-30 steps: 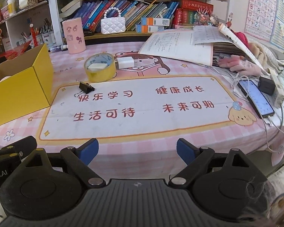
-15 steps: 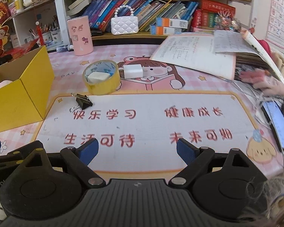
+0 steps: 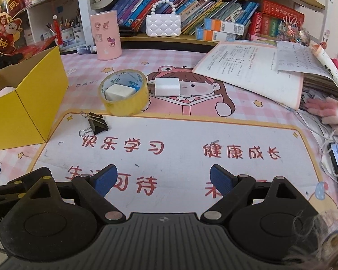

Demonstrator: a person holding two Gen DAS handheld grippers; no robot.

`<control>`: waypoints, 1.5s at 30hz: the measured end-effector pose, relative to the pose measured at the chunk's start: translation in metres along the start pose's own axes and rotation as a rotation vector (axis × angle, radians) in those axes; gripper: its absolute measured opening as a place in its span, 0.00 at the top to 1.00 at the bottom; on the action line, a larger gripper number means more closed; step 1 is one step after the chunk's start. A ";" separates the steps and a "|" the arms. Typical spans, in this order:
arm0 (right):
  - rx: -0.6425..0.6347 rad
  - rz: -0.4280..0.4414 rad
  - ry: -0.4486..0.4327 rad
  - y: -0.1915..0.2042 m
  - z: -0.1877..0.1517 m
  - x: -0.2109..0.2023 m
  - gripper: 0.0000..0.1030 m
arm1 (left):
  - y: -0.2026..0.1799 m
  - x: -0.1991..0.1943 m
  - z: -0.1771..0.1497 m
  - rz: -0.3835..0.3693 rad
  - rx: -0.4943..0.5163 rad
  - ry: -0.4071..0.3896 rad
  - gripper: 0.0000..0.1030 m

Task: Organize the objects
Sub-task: 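Grasp the black binder clip with the left gripper while the right gripper grasps the yellow tape roll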

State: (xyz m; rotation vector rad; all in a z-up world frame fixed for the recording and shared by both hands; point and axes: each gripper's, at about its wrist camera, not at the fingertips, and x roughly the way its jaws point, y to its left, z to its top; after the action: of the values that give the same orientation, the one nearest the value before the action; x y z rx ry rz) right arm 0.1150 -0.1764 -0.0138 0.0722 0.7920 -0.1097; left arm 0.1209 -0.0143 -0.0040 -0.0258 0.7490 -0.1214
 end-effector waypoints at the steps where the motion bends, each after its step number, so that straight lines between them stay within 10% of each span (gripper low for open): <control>1: -0.004 0.003 -0.001 0.000 0.001 0.002 0.13 | 0.000 0.001 0.000 0.003 -0.004 0.001 0.05; 34: -0.101 0.024 -0.110 -0.015 0.067 0.065 0.13 | -0.017 0.094 0.046 -0.001 0.027 0.022 0.18; 45: -0.106 0.059 -0.105 -0.017 0.085 0.085 0.13 | -0.036 0.130 0.054 -0.063 0.186 0.051 0.25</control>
State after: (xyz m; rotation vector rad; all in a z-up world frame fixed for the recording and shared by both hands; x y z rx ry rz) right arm 0.2317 -0.2087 -0.0151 -0.0105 0.6895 -0.0153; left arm 0.2485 -0.0670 -0.0503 0.1316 0.7857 -0.2519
